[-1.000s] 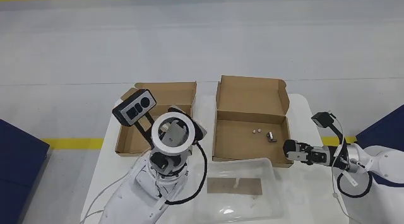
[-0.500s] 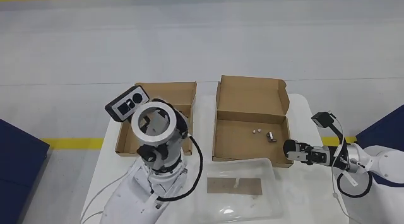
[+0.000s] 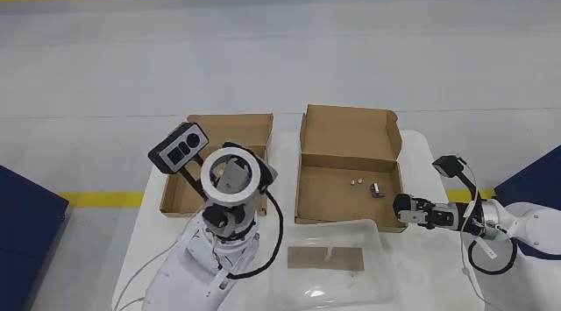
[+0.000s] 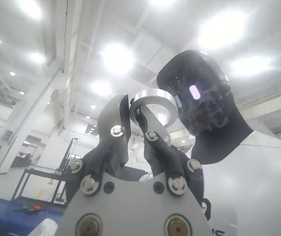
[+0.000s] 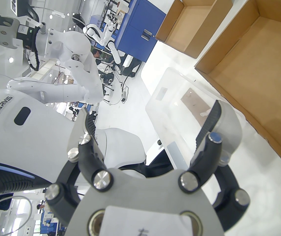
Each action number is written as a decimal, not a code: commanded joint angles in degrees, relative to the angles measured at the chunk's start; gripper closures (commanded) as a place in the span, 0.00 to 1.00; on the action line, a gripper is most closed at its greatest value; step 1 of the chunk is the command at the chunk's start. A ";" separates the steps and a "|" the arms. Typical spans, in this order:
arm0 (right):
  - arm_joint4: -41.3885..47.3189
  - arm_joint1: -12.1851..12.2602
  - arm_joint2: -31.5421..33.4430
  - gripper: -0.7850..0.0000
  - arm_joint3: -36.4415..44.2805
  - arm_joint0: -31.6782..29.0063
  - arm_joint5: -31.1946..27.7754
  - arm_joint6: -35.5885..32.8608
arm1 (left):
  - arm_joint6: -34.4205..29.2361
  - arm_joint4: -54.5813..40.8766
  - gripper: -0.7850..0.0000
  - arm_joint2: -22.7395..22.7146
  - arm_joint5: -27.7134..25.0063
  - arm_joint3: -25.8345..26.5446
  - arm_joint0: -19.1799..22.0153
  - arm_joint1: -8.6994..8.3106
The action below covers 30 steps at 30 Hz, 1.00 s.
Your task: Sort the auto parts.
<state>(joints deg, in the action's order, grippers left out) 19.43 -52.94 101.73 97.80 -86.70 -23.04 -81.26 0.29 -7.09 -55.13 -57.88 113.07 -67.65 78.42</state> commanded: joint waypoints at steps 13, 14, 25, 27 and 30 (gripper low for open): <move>0.02 0.00 0.00 0.00 0.00 0.00 0.00 0.00 | -3.10 3.26 1.00 -1.65 0.61 -0.26 -0.05 0.70; 0.02 0.00 0.00 0.00 0.00 0.00 0.00 0.00 | -3.27 3.61 1.00 -1.67 0.66 -0.19 -0.13 0.74; 0.02 0.00 0.00 0.00 0.00 0.00 0.00 0.00 | -2.90 3.18 1.00 -1.18 0.71 0.14 -0.53 1.34; 0.02 0.00 0.00 0.00 0.00 0.00 0.00 0.00 | -2.91 2.50 1.00 -0.95 0.70 0.16 -0.56 1.43; 0.02 0.00 0.00 0.00 0.00 0.00 0.00 0.00 | -2.94 0.52 1.00 -0.21 0.43 0.17 -0.56 1.52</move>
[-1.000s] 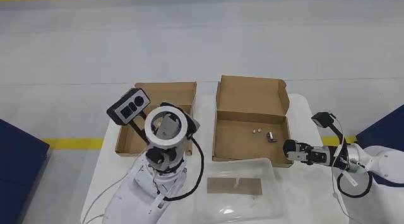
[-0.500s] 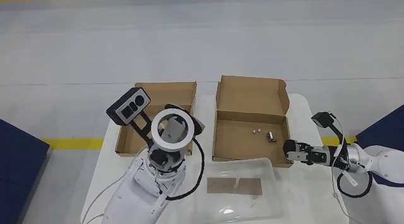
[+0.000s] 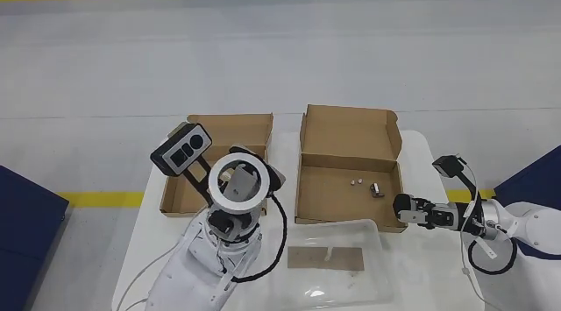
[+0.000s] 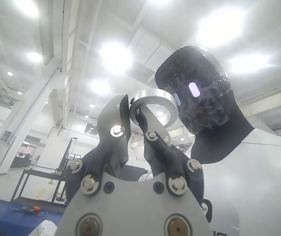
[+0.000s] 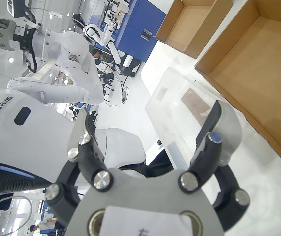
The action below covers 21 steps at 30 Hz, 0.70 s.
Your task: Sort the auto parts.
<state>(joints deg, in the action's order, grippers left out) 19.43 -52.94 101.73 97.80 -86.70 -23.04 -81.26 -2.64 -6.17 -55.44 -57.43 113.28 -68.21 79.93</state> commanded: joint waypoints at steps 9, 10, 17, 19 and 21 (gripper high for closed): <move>0.02 0.00 0.00 0.00 0.00 0.00 0.00 0.00 | -0.01 -0.40 1.00 0.10 -0.02 -0.05 0.00 0.01; 0.02 0.00 0.00 0.00 0.00 0.00 0.00 0.00 | -0.03 -0.29 1.00 -0.10 0.74 0.39 -0.21 0.01; 0.02 0.00 0.00 0.00 0.00 0.00 0.00 0.00 | -3.95 3.65 1.00 -2.92 3.75 0.30 -1.11 -0.35; 0.02 0.00 0.00 0.00 0.00 0.00 0.00 0.00 | -5.46 4.45 1.00 -3.78 4.53 -0.30 -1.53 -0.57; 0.02 0.00 0.00 0.00 0.00 0.00 0.00 0.00 | -7.31 5.39 1.00 -5.07 5.16 -1.10 -2.07 -0.89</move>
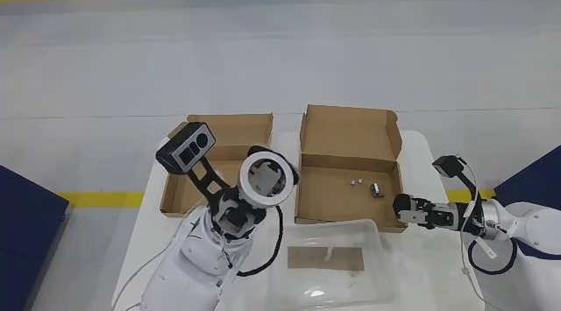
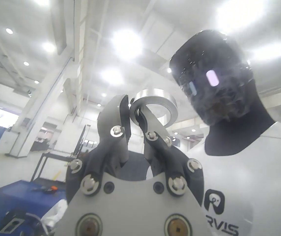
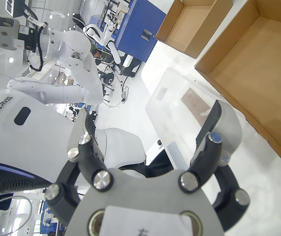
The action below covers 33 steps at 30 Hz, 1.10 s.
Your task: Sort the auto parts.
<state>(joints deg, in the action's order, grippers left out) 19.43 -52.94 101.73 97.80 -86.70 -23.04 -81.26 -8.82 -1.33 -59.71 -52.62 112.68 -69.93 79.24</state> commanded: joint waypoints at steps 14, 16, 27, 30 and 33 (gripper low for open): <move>0.02 0.00 0.00 0.00 0.00 0.00 0.00 0.00 | -8.21 1.82 1.00 -9.82 -0.23 -4.53 -8.03 -2.52; 0.02 0.00 0.00 0.00 0.00 0.00 0.00 0.00 | -8.21 1.82 1.00 -9.82 -0.23 -4.53 -8.03 -2.52; 0.02 0.00 0.00 0.00 0.00 0.00 0.00 0.00 | -10.93 20.32 1.00 -14.62 12.44 -3.81 -8.62 -3.23; 0.02 0.00 0.00 0.00 0.00 0.00 0.00 0.00 | -10.17 28.84 1.00 -16.45 16.60 -2.49 -9.91 -3.51; 0.02 0.00 0.00 0.00 0.00 0.00 0.00 0.00 | -9.52 33.32 1.00 -17.69 18.93 -2.02 -10.78 -3.76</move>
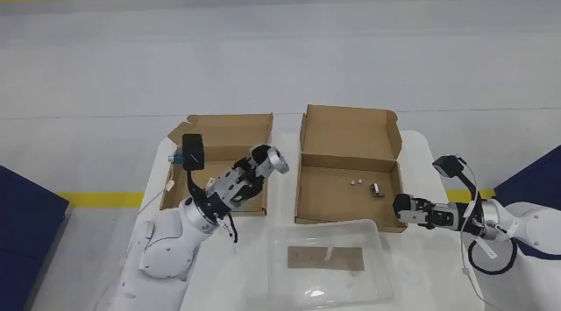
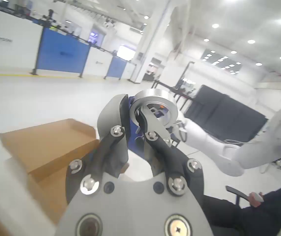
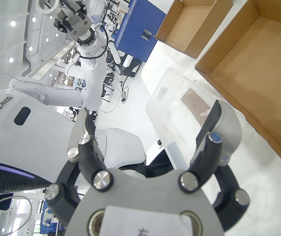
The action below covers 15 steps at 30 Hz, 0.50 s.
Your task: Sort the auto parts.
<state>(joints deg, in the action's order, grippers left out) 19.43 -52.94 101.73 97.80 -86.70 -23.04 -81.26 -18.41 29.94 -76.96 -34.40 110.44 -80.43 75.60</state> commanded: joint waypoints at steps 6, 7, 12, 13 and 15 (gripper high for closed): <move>0.02 0.00 0.00 0.00 0.00 0.00 0.00 0.00 | 0.66 3.06 1.00 -0.68 1.42 0.52 -0.84 -0.25; 0.02 0.00 0.00 0.00 0.00 0.00 0.00 0.00 | 0.66 3.06 1.00 -0.68 1.42 0.52 -0.84 -0.25; 0.02 0.00 0.00 0.00 0.00 0.00 0.00 0.00 | -1.11 9.13 1.00 -1.65 5.54 0.95 -0.48 -0.48; 0.02 0.00 0.00 0.00 0.00 0.00 0.00 0.00 | -1.60 9.29 1.00 -1.62 8.61 0.93 -0.54 -0.44; 0.02 0.00 0.00 0.00 0.00 0.00 0.00 0.00 | -4.64 10.35 1.00 -2.33 14.54 0.95 0.13 -0.55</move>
<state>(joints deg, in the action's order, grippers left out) 19.43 -52.94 101.73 97.80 -86.70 -23.04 -81.26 -20.97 39.09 -78.74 -24.89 111.36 -80.79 75.14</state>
